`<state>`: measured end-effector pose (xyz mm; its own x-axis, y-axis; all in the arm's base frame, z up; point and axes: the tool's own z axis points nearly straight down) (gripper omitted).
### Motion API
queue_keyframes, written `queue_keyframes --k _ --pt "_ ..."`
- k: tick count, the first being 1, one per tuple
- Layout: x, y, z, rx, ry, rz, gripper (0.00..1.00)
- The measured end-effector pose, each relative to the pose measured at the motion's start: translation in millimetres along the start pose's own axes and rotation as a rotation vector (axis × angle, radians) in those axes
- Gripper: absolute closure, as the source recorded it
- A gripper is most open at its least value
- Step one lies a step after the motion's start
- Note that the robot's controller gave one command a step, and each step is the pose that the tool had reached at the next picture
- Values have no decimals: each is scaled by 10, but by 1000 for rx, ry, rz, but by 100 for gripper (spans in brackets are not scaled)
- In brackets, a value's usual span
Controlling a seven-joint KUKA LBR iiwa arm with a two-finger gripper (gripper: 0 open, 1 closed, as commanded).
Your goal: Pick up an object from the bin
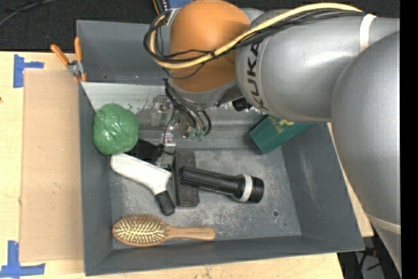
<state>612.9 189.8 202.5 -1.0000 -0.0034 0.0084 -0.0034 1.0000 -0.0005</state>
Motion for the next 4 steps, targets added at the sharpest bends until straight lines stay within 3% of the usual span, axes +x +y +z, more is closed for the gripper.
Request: queue_keyframes --k 1,2,3,4 --pt "-15 -16 -53 -1 -7 6 0" --pt "171 306 1281 4 -5 92 0" --pt "302 203 473 -5 -17 276 0" --pt "253 308 1356 5 9 102 0"
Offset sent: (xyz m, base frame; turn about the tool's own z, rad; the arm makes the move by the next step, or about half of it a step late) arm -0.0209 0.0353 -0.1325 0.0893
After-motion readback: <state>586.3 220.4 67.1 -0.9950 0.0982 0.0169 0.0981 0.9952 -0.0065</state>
